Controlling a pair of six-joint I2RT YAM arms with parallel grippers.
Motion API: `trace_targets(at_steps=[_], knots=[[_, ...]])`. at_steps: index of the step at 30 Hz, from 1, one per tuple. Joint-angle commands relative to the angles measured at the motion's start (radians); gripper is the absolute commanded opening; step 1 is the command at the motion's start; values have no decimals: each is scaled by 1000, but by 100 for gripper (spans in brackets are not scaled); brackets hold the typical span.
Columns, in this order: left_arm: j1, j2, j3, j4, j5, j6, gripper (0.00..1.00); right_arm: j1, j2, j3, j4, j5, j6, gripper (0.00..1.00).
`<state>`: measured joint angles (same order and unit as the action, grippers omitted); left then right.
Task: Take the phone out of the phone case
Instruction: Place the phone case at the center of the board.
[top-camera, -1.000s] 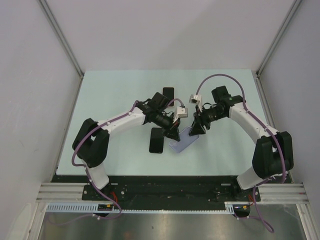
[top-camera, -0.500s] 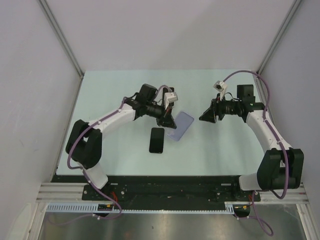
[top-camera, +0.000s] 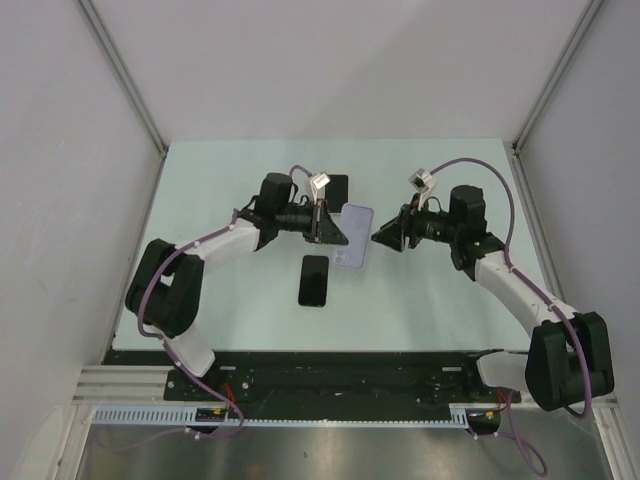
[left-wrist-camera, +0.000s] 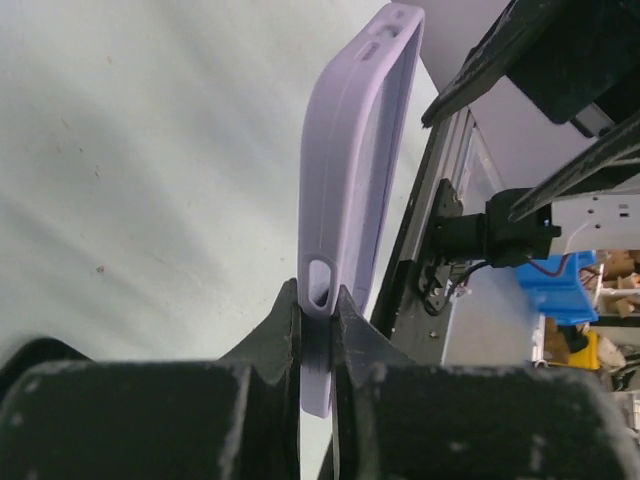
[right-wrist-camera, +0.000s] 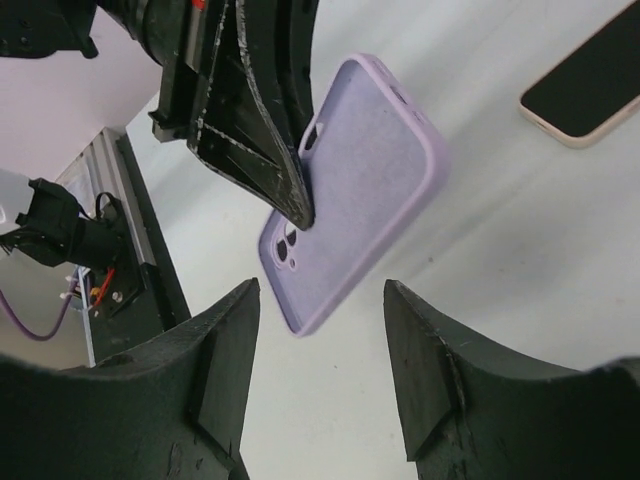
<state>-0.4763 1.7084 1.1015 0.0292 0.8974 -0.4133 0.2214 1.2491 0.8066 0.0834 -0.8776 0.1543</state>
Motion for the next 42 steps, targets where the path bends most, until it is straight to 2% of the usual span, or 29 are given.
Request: trace_targets(at_steps=[1,11,25,28,29,31,32,35,37,39,40,41,42], knots=[[-1,-115,-58,217,-51,-199,0,65,30,-9,185,89,93,56],[4,-171,-157,368,-51,-308,0,81,93,-20,234,105,163,52],[4,-162,-170,391,-52,-329,0,105,119,-37,325,43,218,32],[4,-161,-170,391,-52,-326,0,108,124,-37,338,34,223,21],[2,-159,-170,391,-52,-328,1,108,124,-37,338,34,223,13],[4,-159,-172,391,-54,-326,4,108,122,-37,337,35,223,4],[4,-159,-172,391,-55,-325,11,110,122,-37,332,37,223,0],[4,-165,-178,391,-64,-315,34,107,110,-37,308,52,215,0],[5,-173,-180,391,-64,-309,43,101,98,-37,293,63,215,0],[13,-182,-183,391,-66,-306,60,95,90,-37,270,71,214,0],[15,-193,-184,391,-69,-303,69,88,82,-37,260,72,214,0],[21,-196,-184,391,-74,-302,99,84,78,-40,237,74,211,0],[25,-197,-186,391,-74,-295,100,82,76,-40,222,80,208,0]])
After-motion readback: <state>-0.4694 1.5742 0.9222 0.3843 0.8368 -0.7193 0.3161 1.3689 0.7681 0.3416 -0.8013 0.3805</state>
